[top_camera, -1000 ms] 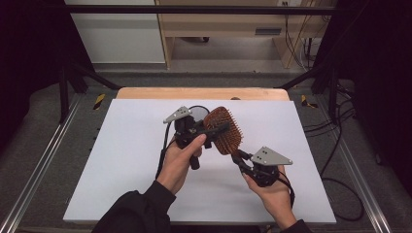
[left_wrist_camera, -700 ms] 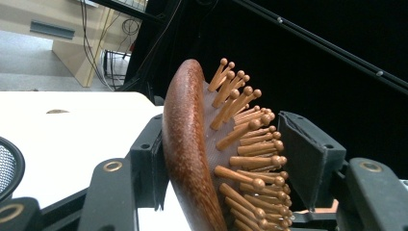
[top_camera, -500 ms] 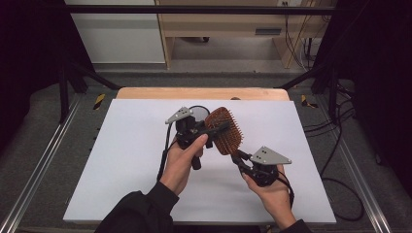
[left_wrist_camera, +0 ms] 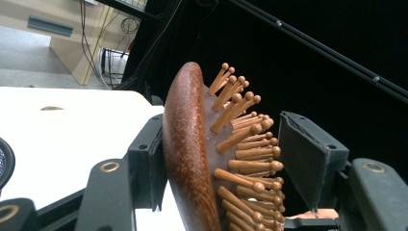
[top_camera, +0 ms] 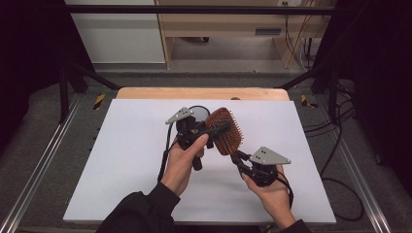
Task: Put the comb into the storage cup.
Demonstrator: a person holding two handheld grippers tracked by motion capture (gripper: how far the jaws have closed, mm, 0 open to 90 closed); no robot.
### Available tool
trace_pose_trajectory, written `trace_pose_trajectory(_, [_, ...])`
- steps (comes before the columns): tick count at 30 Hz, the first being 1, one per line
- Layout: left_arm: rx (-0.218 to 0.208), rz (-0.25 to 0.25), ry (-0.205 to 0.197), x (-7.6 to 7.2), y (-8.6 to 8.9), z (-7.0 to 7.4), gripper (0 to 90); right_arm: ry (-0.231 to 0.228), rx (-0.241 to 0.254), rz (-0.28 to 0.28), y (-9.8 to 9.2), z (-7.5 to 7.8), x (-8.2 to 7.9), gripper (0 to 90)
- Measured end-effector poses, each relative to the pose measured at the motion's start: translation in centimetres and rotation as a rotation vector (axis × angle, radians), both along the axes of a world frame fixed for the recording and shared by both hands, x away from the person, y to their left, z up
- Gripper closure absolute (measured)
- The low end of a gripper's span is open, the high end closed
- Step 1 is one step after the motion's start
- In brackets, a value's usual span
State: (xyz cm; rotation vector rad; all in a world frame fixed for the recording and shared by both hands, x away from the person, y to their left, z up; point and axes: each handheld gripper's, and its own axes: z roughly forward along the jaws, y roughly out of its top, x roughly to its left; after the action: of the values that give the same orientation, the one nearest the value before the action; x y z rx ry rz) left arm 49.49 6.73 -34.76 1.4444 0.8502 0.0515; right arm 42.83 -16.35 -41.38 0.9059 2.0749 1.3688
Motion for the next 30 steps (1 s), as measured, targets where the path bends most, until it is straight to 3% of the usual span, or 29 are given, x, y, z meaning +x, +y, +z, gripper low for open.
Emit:
trace_pose_trajectory(11, [-0.006,0.014,-0.001,-0.02,-0.17,-0.06,42.6,0.006,0.007,-0.001,-0.05,-0.03,0.04,72.8])
trace_pose_trajectory(30, [-0.007,0.015,0.031,-0.22,-0.21,0.07,49.7,0.017,0.005,-0.002,0.16,-0.23,-0.04,72.6])
